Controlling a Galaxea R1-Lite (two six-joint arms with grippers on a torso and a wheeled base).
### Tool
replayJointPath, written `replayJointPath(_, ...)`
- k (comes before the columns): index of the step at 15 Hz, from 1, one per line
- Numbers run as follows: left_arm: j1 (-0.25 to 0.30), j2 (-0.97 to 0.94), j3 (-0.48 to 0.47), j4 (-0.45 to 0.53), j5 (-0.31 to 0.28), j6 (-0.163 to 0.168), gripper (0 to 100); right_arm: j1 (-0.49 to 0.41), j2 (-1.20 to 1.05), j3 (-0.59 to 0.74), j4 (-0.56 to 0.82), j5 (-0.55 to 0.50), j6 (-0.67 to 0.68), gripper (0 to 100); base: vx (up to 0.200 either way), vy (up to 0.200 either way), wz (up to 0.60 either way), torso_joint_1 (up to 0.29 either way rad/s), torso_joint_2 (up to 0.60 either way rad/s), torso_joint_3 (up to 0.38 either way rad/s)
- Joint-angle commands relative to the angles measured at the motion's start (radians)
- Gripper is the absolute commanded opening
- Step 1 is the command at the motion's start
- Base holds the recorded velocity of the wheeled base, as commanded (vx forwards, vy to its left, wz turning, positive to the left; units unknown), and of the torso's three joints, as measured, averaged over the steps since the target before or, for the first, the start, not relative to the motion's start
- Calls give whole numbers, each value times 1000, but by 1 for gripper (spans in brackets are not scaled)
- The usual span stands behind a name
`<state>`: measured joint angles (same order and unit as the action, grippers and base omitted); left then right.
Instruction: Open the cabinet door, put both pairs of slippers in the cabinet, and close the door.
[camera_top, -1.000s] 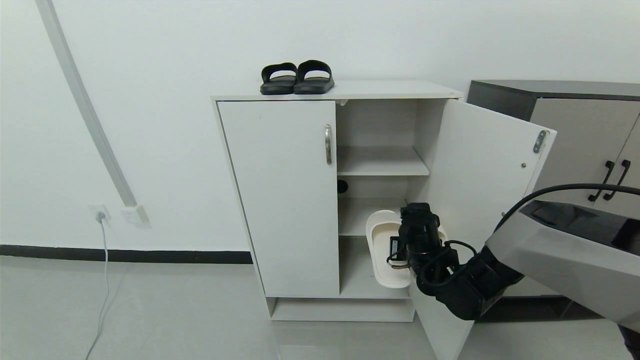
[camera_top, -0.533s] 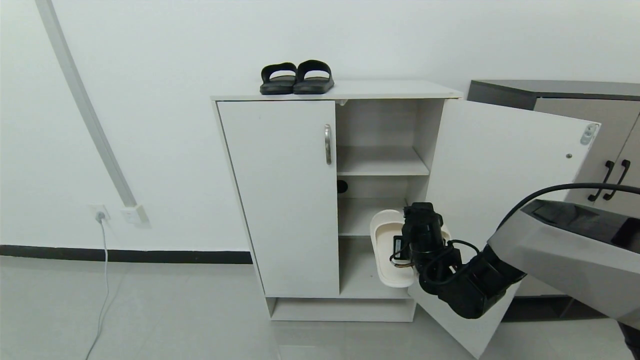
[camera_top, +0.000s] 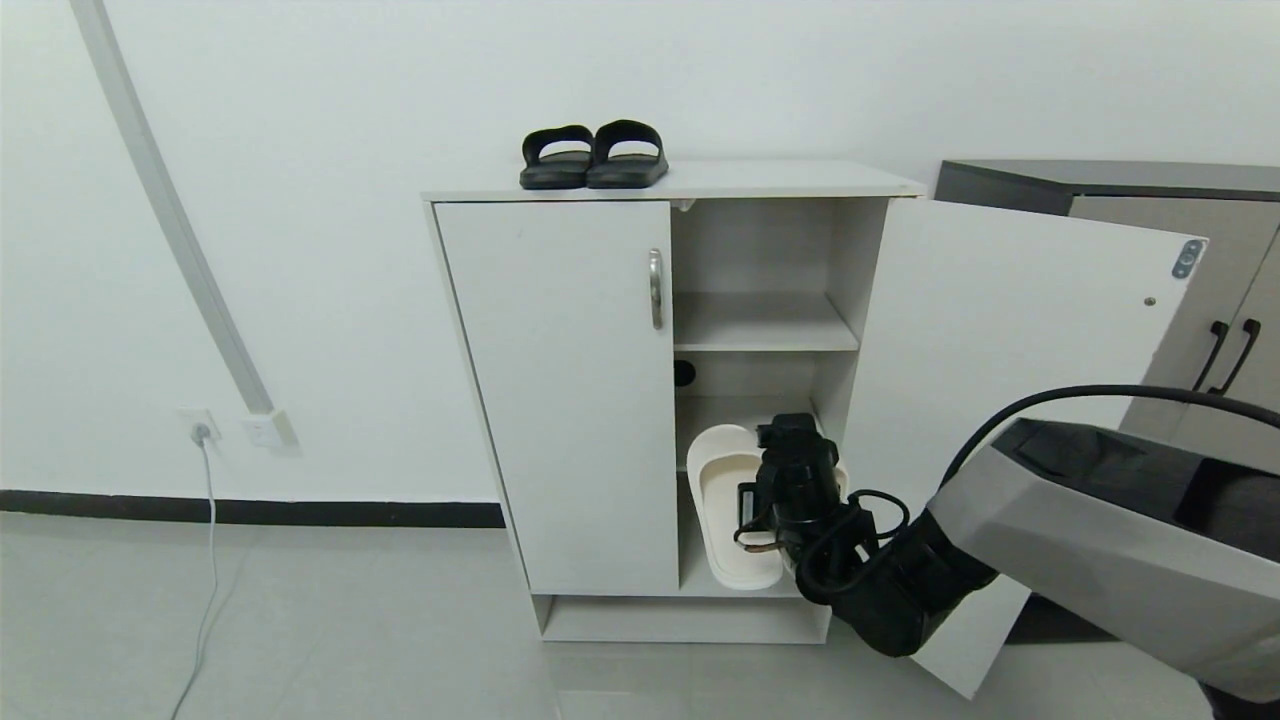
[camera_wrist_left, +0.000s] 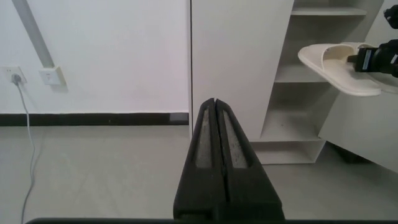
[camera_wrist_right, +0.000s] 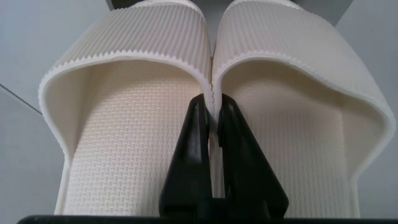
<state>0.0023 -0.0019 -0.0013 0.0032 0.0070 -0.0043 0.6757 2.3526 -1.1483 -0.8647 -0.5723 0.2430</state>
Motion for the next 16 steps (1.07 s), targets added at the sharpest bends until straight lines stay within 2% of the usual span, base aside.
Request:
replayJointPath(1, 1, 2, 0, 0, -1, 0, 0, -5, 36, -11, 0, 0, 2, 0, 0, 0, 0, 0, 0, 0)
replayJointPath(9, -1, 2, 0, 1, -2, 3, 0, -7, 40, -10, -4, -1, 13, 0, 0, 0, 0, 0, 0, 0)
replayJointPath(16, 1, 2, 0, 0, -1, 0, 0, -21, 53, -10, -22, -8, 13, 0, 0, 0, 0, 5, 2, -164)
